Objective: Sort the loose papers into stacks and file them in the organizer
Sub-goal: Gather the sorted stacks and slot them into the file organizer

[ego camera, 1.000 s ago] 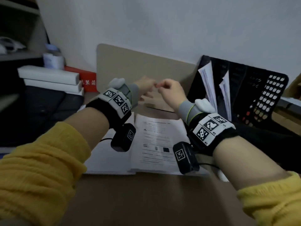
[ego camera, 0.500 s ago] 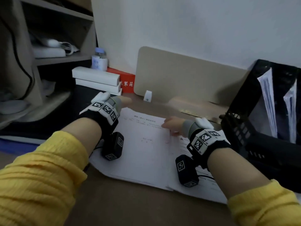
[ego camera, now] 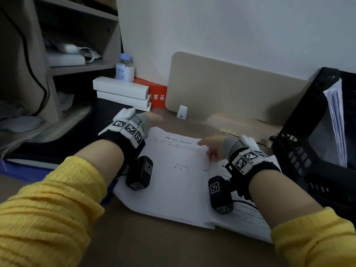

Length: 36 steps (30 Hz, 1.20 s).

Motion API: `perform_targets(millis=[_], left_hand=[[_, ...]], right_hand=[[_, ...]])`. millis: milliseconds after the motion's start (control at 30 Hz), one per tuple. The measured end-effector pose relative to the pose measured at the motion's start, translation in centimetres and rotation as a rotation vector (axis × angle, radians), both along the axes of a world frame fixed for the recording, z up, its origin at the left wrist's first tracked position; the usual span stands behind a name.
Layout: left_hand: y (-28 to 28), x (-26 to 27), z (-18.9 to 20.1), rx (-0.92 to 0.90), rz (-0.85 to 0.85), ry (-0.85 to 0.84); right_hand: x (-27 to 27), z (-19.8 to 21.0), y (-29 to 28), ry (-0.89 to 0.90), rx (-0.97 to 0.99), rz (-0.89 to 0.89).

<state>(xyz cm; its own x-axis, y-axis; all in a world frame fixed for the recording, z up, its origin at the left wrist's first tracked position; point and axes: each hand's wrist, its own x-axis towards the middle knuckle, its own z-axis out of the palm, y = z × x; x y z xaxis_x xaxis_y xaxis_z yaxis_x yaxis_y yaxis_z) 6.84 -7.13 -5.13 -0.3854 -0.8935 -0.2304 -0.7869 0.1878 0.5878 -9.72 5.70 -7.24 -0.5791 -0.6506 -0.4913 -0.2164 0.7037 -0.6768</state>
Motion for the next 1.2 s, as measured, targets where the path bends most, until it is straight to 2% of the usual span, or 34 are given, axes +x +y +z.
perform_targets(millis=[200,467,600,700,733,800,867,933,967,1100,1200], left_hand=[[0.3,0.0,0.0,0.079,0.031,0.085],[0.0,0.1,-0.1,0.098,0.079,0.140],[0.2,0.1,-0.3,0.132,0.077,0.201],[0.4,0.4,-0.6,0.094,0.090,0.252],[0.2,0.5,-0.7,0.116,0.103,0.299],[0.2,1.1,-0.8,0.282,0.108,0.485],[0.4,1.3,-0.6,0.321,0.101,0.628],[-0.3,1.2,-1.0,0.195,0.055,0.656],[-0.2,1.1,-0.8,0.189,0.037,0.685],[2.2,1.5,2.1,0.098,-0.036,1.018],[3.5,1.5,4.3,-0.053,-0.027,1.133]], right_hand=[[-0.4,-0.3,-0.1,0.065,-0.030,0.034],[0.9,-0.1,-0.2,-0.038,-0.203,0.244],[1.0,0.0,0.3,-0.026,-0.291,0.190],[0.7,0.1,1.0,-0.064,-0.451,0.077],[0.5,0.3,1.2,-0.099,-0.511,0.038],[0.3,0.9,1.7,-0.141,-0.620,-0.010],[0.3,1.7,2.2,-0.140,-0.699,-0.034],[0.5,2.5,2.5,-0.117,-0.780,-0.047],[0.5,2.8,2.5,-0.104,-0.819,-0.043],[1.3,4.6,3.1,-0.077,-0.946,-0.059],[1.8,6.3,3.7,-0.079,-1.001,-0.086]])
